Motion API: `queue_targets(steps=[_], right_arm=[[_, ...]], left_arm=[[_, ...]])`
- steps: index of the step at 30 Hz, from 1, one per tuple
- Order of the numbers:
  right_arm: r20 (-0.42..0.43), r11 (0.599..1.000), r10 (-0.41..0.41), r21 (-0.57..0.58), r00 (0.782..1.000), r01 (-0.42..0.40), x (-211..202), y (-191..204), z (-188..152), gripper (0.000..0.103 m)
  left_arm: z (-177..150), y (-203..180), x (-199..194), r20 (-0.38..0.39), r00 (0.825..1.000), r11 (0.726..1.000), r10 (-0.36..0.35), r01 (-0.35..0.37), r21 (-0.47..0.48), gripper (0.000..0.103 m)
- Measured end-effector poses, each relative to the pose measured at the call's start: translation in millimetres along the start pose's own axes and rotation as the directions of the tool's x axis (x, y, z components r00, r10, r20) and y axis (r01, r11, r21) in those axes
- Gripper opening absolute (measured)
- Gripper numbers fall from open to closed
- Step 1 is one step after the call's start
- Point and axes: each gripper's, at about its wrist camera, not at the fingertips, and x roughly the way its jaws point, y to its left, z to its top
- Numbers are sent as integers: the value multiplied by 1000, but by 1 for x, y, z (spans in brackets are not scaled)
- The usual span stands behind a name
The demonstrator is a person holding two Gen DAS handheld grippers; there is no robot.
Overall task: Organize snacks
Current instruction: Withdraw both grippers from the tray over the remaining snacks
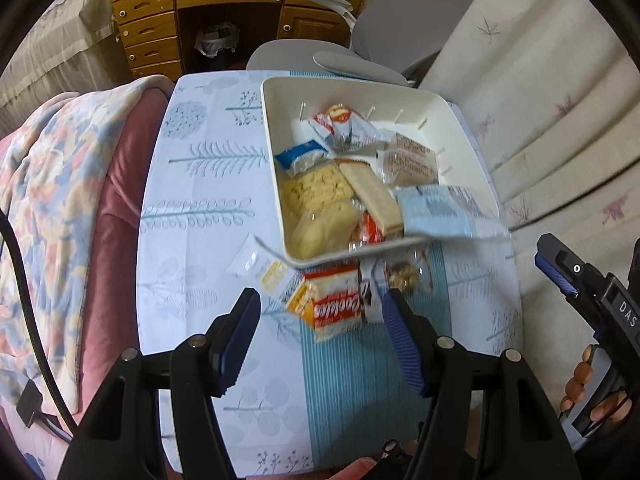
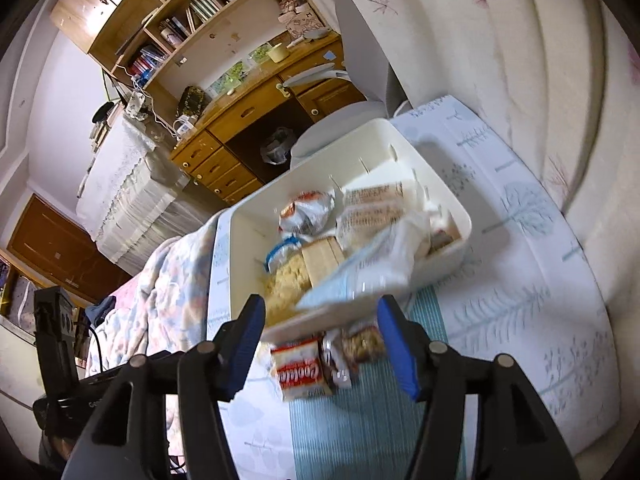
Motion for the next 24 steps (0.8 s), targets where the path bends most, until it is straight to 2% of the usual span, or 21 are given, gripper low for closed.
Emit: queue_targets(steps=[3, 6, 16, 24], right_arm=[[-7, 1000, -29, -5, 1000, 29, -4, 3, -16, 61], [-13, 998, -63, -17, 998, 62, -7, 7, -33, 70], [-31, 985, -143, -107, 989, 139, -6, 15, -78, 75], [-71, 973, -153, -185, 986, 137, 12, 6, -88, 76]], left_arm=[[-17, 4, -4, -3, 1000, 1000, -3, 3, 17, 64], [-32, 6, -6, -8, 1000, 999, -12, 13, 31, 69], [-64, 8, 3, -26, 999, 997, -30, 32, 69, 70], [-69, 9, 17, -14, 999, 999, -36, 36, 41, 70]])
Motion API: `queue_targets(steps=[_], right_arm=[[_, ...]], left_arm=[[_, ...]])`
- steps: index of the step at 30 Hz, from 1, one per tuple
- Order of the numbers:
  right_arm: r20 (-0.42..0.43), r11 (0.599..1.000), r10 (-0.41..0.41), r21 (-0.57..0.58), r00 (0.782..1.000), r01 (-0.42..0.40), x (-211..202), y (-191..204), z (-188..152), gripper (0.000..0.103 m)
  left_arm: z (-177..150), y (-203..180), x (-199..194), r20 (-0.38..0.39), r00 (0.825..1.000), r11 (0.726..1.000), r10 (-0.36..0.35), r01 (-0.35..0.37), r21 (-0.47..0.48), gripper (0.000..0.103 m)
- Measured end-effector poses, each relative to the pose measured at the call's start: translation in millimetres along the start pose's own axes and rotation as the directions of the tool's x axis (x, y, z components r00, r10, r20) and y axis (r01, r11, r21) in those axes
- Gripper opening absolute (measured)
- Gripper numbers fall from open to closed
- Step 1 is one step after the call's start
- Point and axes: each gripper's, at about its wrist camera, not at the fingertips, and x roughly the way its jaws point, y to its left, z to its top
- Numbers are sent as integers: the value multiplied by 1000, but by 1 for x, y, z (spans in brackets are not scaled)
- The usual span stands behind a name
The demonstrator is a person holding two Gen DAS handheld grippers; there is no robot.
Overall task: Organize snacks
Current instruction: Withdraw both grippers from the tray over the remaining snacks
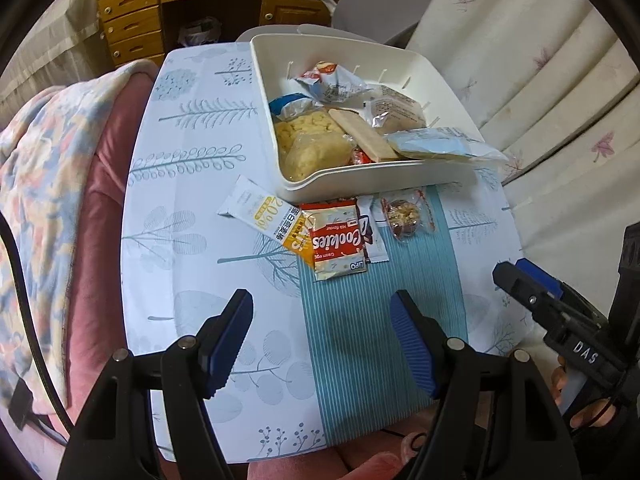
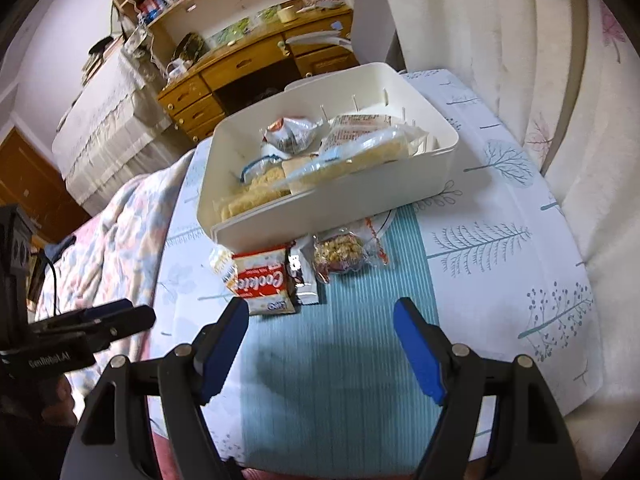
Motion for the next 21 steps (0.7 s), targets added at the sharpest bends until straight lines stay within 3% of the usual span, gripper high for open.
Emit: queue_targets(steps=[16, 21], right_arm=[[-105, 989, 90, -108, 990, -101, 56, -27, 21, 76], [-158, 978, 111, -158, 981, -136, 79, -27, 24, 76]], left_arm=[[-7, 6, 64, -76, 997, 972, 17, -34, -232, 70], [-6, 3, 80, -97, 992, 956, 75, -99, -275, 71]])
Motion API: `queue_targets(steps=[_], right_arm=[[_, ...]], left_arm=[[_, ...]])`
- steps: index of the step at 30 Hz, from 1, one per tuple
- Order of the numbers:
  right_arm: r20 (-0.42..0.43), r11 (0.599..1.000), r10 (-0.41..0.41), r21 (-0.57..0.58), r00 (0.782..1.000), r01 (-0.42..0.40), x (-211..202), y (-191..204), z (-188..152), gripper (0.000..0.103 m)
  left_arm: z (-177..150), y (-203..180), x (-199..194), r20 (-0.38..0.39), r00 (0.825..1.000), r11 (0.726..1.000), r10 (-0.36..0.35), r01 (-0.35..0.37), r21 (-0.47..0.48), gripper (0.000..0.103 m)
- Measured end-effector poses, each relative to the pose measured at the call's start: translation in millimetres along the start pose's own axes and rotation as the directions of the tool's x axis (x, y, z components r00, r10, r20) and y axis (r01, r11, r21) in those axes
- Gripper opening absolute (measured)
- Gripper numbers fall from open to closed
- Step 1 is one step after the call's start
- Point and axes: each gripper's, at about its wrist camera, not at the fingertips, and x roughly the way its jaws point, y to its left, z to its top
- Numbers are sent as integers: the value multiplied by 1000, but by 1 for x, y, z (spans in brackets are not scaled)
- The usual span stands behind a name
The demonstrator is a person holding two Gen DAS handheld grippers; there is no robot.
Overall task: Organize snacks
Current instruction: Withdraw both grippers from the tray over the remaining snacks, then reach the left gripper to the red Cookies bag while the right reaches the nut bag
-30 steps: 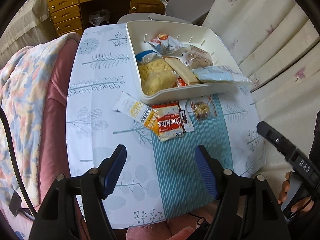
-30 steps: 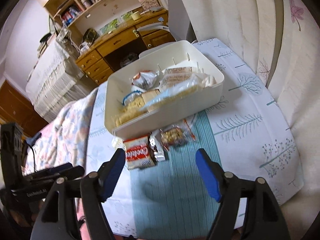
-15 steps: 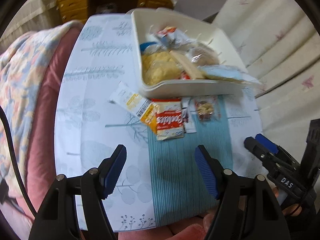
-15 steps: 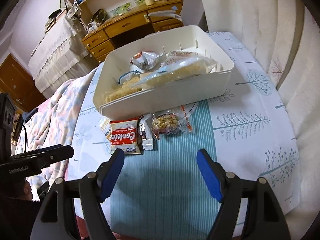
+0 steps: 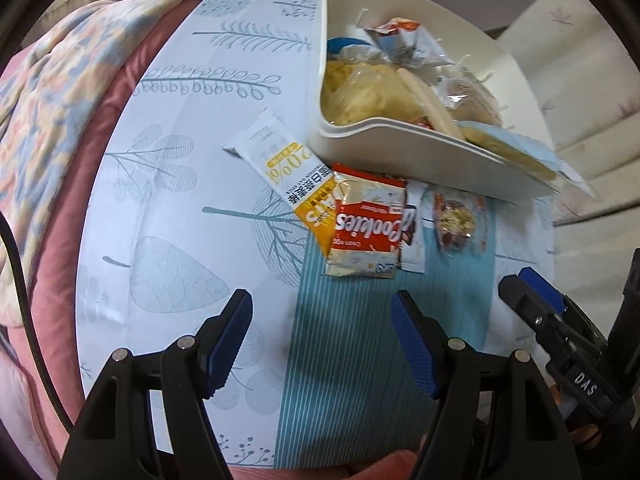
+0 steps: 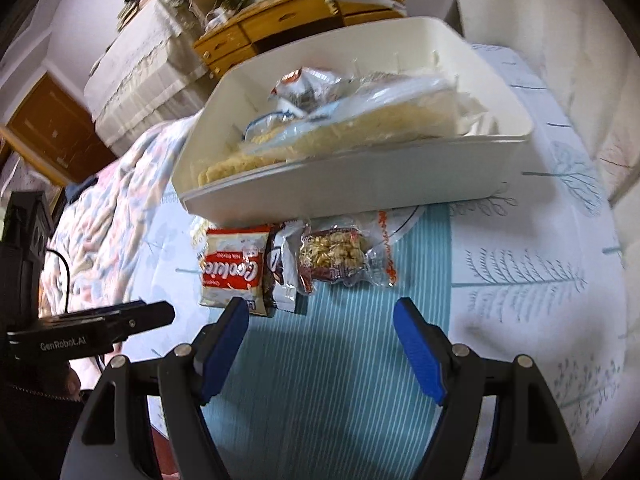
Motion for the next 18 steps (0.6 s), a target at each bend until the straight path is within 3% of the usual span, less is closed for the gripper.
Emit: queue_targets(steps=[5, 18], right_arm=[[-33, 997, -2, -72, 999, 0, 21, -2, 6, 76], [3, 980, -3, -197, 1000, 4, 50, -7, 19, 76]], left_arm=[[5, -14, 14, -3, 998, 998, 58, -58, -8, 76], [30, -45, 48, -53, 982, 983, 181, -182, -5, 79]])
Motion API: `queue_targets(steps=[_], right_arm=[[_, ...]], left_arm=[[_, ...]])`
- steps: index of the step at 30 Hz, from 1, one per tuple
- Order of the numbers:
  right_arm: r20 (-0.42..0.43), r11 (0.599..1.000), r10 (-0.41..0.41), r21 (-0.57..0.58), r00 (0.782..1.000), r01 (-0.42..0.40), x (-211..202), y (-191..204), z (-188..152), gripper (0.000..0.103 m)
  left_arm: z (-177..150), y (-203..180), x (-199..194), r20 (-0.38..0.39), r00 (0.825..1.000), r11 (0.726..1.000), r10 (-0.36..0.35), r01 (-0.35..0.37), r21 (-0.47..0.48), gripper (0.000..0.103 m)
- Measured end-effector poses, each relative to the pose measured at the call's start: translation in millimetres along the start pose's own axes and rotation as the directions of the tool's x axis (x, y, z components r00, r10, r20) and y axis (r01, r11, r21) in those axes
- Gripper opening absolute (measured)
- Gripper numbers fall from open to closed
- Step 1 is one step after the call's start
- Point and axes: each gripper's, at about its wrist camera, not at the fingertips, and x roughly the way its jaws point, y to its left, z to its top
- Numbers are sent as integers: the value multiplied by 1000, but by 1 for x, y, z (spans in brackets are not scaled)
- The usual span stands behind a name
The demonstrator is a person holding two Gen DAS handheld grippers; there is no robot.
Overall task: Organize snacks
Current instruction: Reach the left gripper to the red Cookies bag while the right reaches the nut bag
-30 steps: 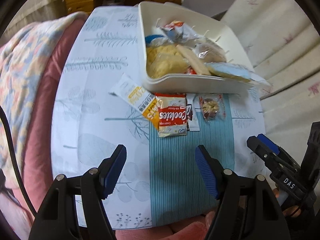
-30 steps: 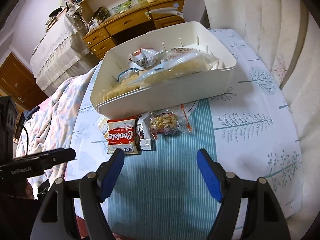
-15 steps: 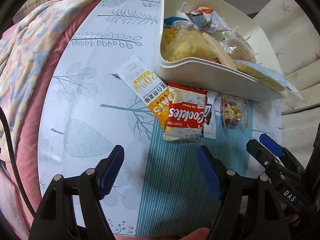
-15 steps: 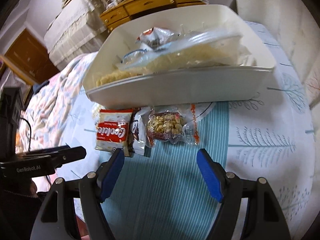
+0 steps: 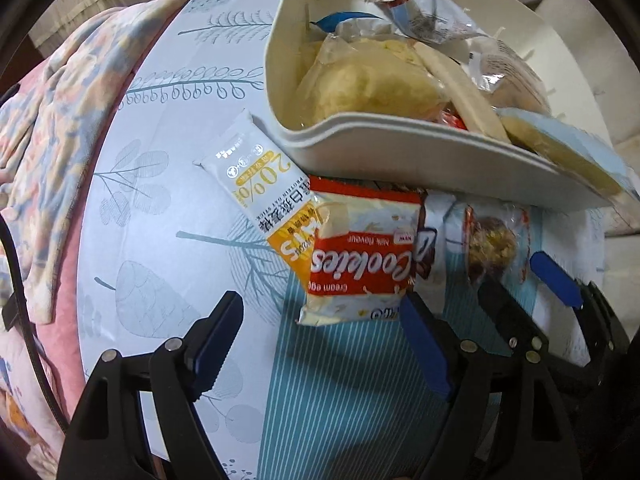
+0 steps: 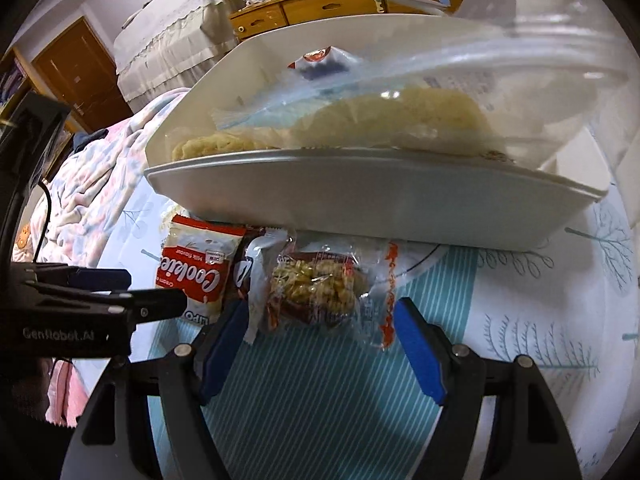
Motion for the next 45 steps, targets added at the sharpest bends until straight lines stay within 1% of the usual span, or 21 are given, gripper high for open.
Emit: queue_targets(steps=[4, 6, 12, 18, 20, 23, 25, 26, 27, 28, 29, 30, 32, 36, 39, 40, 42, 45], right_arm=[[2, 1000, 1, -24, 1000, -1, 7, -1, 2, 76], [9, 999, 0, -37, 1000, 0, 9, -1, 4, 78], [21, 997, -7, -72, 1000, 8, 22, 5, 8, 78], [28, 995, -28, -90, 999, 30, 26, 3, 11, 78], [23, 996, -33, -85, 999, 34, 26, 1, 10, 78], [19, 996, -33, -76, 999, 35, 25, -4, 11, 71], [17, 997, -16, -77, 1000, 18, 23, -5, 11, 67], [18, 996, -9, -83, 1000, 10, 22, -4, 11, 63], [17, 996, -4, -91, 1000, 5, 21, -4, 10, 59], [14, 995, -2, -104, 1000, 3, 20, -2, 10, 57], [11, 994, -1, -112, 1000, 2, 20, -1, 10, 54], [9, 993, 2, -119, 1000, -1, 19, 1, 10, 52], [-1, 993, 5, -122, 1000, -5, 19, 1, 11, 52], [-12, 993, 14, -117, 1000, -15, 18, -1, 12, 52], [-21, 993, 21, -116, 1000, -24, 15, 0, 11, 51], [-22, 993, 26, -113, 999, -28, 9, -8, 13, 51], [-25, 994, 31, -108, 999, -34, 11, -11, 21, 50], [-18, 994, 41, -102, 999, -43, 2, -13, 22, 50]], left_arm=[[10, -6, 3, -13, 1000, 1000, 14, -14, 0, 79], [14, -11, 5, -15, 999, 999, 35, -35, 8, 79], [18, -20, 15, -54, 994, 995, 96, -95, 18, 79], [23, -25, 22, -76, 993, 996, 90, -89, 10, 79], [26, -28, 26, -85, 991, 995, 99, -98, 15, 79], [26, -30, 29, -96, 990, 994, 106, -105, 15, 79], [27, -30, 30, -102, 990, 995, 102, -102, 5, 79], [26, -30, 30, -104, 990, 995, 99, -99, 2, 79], [26, -30, 30, -105, 990, 996, 94, -94, 4, 77], [25, -30, 30, -105, 990, 996, 91, -91, 6, 74], [25, -30, 31, -110, 990, 996, 92, -92, 10, 66], [24, -30, 32, -116, 989, 996, 91, -91, 10, 60], [24, -25, 33, -119, 989, 996, 87, -88, -2, 56], [22, -23, 31, -131, 988, 996, 82, -84, -9, 52], [19, -19, 29, -131, 988, 996, 85, -86, -2, 51], [18, -19, 27, -128, 988, 996, 84, -85, -1, 51], [19, -14, 25, -124, 989, 997, 82, -83, 3, 51], [12, -16, 16, -122, 990, 997, 74, -74, 8, 49]])
